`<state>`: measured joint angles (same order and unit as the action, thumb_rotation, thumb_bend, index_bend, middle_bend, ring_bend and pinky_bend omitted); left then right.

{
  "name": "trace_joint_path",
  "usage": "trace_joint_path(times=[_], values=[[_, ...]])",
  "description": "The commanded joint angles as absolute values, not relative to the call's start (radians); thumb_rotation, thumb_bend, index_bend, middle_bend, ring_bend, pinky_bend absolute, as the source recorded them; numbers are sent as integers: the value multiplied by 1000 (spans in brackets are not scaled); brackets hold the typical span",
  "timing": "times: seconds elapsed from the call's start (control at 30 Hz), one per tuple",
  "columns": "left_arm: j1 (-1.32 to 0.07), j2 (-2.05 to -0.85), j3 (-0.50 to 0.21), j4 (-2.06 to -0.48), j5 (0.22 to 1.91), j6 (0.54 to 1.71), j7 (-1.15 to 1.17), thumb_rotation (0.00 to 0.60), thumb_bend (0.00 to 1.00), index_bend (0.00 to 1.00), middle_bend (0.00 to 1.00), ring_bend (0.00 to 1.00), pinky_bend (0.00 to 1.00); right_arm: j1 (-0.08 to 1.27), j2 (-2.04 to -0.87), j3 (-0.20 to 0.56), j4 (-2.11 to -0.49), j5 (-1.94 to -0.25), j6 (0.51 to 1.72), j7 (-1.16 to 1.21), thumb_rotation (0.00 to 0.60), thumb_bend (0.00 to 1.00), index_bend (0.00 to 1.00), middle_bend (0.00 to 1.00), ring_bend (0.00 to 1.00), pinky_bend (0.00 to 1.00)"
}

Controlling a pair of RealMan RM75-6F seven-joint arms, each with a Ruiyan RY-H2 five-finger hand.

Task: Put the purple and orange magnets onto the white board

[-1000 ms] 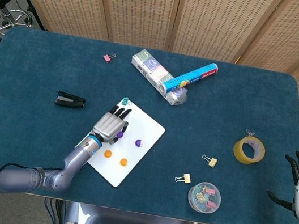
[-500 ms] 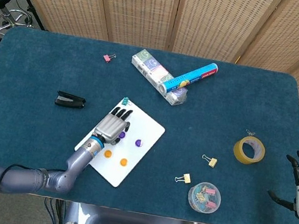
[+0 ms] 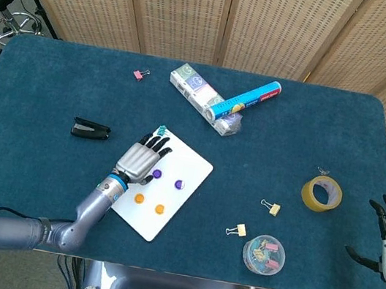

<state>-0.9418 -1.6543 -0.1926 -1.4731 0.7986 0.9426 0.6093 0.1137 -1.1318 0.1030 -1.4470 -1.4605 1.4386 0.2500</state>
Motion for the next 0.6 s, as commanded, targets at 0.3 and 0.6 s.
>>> trace_joint_path(times=[0.3,0.6], values=[[-717,-1405,-95,-1696,1107,1235,431,600,302,0,0,0,0,111,-1134,98,-1460,-1483,1458,229,600,34,108,0,0,0],[-437,-1251,57,-1679,1333,1492,135,600,302,0,0,0,0,108,-1139,92,-1463,-1514,1491,152,600,34,101,0,0,0]])
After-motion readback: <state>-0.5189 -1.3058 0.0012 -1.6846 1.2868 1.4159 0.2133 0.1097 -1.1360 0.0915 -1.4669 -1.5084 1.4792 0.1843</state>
